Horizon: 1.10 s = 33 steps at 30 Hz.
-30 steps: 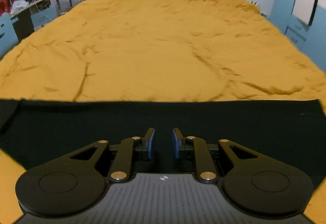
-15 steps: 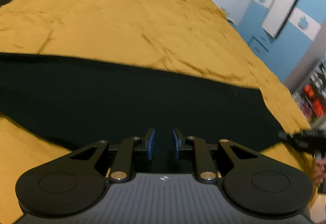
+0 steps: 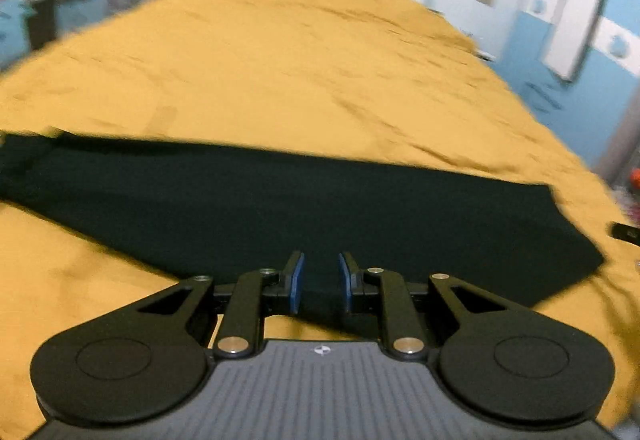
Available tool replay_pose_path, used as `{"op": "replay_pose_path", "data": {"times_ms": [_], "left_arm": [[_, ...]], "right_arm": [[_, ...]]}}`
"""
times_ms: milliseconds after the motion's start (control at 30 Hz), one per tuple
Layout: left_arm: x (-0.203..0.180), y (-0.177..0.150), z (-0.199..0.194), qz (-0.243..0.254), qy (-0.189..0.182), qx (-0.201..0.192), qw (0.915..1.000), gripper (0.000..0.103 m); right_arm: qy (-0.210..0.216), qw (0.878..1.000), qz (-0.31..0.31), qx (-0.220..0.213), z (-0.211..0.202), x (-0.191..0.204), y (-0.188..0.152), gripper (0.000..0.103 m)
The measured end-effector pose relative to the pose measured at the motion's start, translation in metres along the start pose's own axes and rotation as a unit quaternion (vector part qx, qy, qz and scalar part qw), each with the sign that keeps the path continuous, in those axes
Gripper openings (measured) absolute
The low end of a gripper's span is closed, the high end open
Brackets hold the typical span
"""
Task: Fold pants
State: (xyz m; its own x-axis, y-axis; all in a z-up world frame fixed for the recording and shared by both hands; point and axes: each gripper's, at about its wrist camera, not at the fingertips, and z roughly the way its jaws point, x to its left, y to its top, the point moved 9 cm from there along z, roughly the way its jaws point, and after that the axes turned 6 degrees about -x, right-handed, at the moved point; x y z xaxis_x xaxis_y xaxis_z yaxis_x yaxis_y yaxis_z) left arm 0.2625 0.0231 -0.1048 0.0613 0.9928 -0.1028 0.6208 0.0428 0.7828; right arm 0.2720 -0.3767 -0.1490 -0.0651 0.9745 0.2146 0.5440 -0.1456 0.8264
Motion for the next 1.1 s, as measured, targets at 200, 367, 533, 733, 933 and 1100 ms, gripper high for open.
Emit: {"op": "replay_pose_path", "data": {"times_ms": [200,367,533,733,933,1100], "left_arm": [[0.145,0.027,-0.026,0.080,0.199,-0.012,0.9766,0.045],[0.238,0.027,-0.008,0.105,0.278,0.018,0.9547,0.053],[0.270,0.009,0.031,0.103,0.271,0.044,0.9561,0.053],[0.298,0.013,0.024,0.047,0.258,0.023,0.9648,0.005],[0.338,0.072,0.024,0.032,0.257,-0.010,0.9657,0.002],[0.373,0.101,0.050,0.065,0.283,0.015,0.9568,0.002]], "right_arm": [[0.024,0.999,-0.017,0.044,0.033,0.041,-0.014,0.029],[0.010,0.997,-0.034,0.070,0.055,0.056,-0.020,0.029],[-0.004,0.994,-0.059,0.090,0.063,0.064,-0.028,0.029],[-0.031,0.991,-0.078,0.107,0.070,0.060,-0.031,0.029],[-0.055,0.987,-0.095,0.119,0.072,0.052,-0.031,0.029],[-0.068,0.984,-0.108,0.127,0.071,0.050,-0.032,0.029]]}}
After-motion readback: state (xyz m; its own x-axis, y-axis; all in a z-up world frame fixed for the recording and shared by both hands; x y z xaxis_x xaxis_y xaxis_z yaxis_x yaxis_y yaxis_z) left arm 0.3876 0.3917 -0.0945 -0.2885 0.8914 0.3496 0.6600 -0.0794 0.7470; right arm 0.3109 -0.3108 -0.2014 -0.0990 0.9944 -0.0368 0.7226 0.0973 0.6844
